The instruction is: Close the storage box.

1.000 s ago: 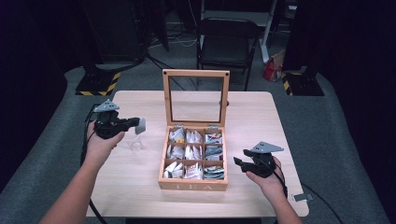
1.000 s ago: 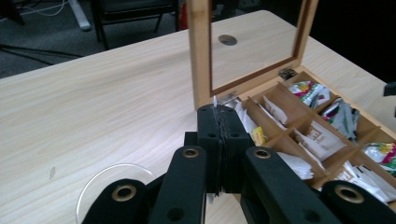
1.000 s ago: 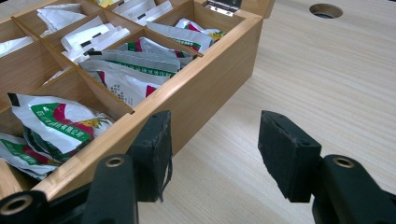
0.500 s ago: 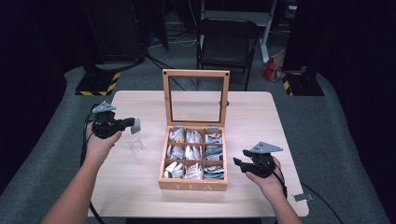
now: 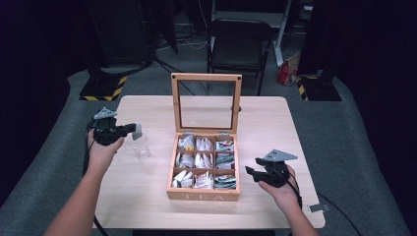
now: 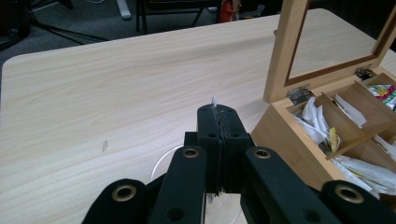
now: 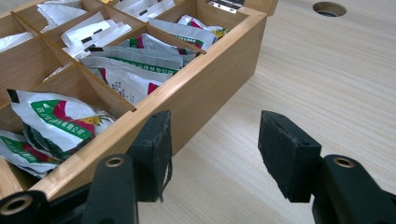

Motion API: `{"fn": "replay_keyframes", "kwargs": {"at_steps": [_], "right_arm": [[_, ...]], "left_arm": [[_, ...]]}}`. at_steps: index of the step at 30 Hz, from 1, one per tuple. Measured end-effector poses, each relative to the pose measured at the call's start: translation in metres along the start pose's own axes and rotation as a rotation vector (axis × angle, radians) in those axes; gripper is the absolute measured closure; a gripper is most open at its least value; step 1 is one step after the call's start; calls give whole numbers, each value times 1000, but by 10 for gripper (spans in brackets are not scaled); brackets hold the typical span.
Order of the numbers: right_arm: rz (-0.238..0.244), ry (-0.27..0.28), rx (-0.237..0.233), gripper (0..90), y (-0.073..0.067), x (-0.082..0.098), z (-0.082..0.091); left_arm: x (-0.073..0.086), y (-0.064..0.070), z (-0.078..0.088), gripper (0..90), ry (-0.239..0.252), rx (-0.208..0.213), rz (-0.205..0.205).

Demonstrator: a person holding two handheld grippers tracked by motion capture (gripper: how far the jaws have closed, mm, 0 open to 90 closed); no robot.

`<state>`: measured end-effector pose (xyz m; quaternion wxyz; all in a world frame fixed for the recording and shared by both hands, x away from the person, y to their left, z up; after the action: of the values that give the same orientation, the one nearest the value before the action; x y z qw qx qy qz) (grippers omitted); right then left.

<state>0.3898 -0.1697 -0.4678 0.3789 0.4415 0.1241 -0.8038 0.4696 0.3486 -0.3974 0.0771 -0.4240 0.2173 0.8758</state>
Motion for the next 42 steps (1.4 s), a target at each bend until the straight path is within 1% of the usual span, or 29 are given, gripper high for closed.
{"fn": "replay_keyframes", "kwargs": {"at_steps": [2,4,5,6,8,9,16,17,18,20,21,25,26,29,31,34,37,41,42], "right_arm": [[2,1,3,440,0,0,0],[3,3,5,440,0,0,0],[3,2,4,439,0,0,0],[3,1,4,439,0,0,0],[-1,1,2,439,0,0,0],[1,1,1,439,0,0,0],[2,0,0,439,0,0,0],[1,0,0,439,0,0,0],[1,-1,0,439,-1,0,0],[2,-1,0,439,-1,0,-1],[2,0,0,439,-1,0,-1],[2,-4,-1,439,-1,0,-1],[2,-4,-1,439,-1,0,-1],[4,-5,-1,438,-1,0,-1],[2,-3,-1,439,-1,0,-1],[1,-2,-1,438,-1,0,-1],[2,-1,-2,439,-1,0,-1],[0,-3,-4,438,-1,0,-1],[-4,-4,-4,438,-1,0,-1]], "left_arm": [[1,-2,-1,895,-5,-4,6],[3,-3,-2,895,1,-7,8],[4,-4,-2,896,-7,-11,5],[5,-4,-3,895,-10,-12,10],[6,-5,-4,895,-3,-13,13],[6,-6,-5,895,-7,-14,9],[17,-10,-14,895,-29,-36,22],[18,-11,-15,895,-30,-35,21],[20,-11,-15,895,-31,-33,38],[22,-13,-17,894,-30,-36,37],[23,-13,-17,894,-32,-35,47],[27,-15,-20,892,-40,-38,45],[28,-15,-20,892,-46,-40,51],[28,-16,-20,883,-42,-38,53],[28,-15,-20,847,-40,-36,52],[28,-15,-21,823,-41,-38,54],[28,-14,-21,817,-43,-37,50],[27,-13,-19,752,-36,-27,50],[27,-13,-19,740,-27,-28,54]]}}
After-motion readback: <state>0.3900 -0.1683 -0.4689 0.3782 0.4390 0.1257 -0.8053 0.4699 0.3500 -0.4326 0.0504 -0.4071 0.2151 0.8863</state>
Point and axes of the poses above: each handheld gripper's, and its own axes: z roughly backward along the jaws, x roughly out of its underside, y roughly to its right, the point moved 1 cm from there along -z, roughly forward along the jaws, and after that the axes turned 13 degrees about z, right-handed, at the moved point
